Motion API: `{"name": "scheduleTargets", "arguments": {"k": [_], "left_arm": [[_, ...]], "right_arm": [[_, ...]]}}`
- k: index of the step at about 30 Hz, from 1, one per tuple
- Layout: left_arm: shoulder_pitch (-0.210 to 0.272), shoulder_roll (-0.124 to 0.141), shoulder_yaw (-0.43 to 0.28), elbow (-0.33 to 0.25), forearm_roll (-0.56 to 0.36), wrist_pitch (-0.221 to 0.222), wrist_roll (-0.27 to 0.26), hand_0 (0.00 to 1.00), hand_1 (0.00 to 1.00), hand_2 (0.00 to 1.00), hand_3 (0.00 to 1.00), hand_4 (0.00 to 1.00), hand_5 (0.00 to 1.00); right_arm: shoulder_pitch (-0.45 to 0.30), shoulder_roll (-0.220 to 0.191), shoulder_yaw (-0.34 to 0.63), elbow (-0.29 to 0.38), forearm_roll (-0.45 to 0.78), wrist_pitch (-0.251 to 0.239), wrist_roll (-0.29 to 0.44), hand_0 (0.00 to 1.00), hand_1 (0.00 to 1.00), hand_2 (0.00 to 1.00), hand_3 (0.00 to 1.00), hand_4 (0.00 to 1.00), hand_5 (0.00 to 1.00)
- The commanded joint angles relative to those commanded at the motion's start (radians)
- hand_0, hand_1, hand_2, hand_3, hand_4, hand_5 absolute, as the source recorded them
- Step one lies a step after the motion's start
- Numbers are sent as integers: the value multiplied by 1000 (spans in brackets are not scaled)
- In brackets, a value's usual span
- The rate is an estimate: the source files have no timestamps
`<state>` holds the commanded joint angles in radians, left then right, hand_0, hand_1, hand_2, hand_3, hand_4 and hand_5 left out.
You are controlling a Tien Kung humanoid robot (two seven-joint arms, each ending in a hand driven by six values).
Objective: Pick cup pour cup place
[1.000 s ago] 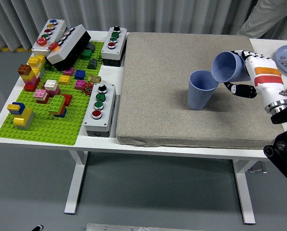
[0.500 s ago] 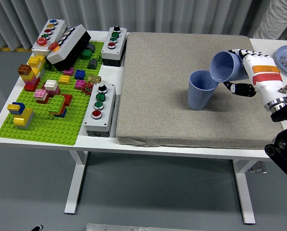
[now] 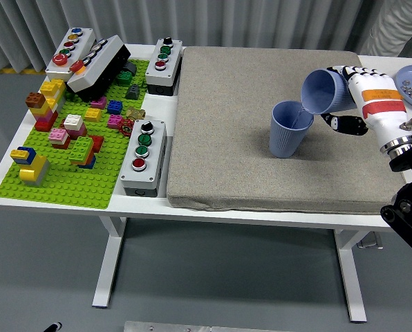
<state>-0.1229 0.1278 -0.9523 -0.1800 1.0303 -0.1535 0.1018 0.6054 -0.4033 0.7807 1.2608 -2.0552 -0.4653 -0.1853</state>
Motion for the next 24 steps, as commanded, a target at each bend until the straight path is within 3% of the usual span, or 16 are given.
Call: {"name": "scheduleTargets", "arguments": {"k": [24], "left_arm": [[-2,2,1,0,2,0,1,825,783,839,761,574,998]], "right_arm": [[42,-14,-62,-1,-2,-6,0,759,603,527,602,728,290]]}}
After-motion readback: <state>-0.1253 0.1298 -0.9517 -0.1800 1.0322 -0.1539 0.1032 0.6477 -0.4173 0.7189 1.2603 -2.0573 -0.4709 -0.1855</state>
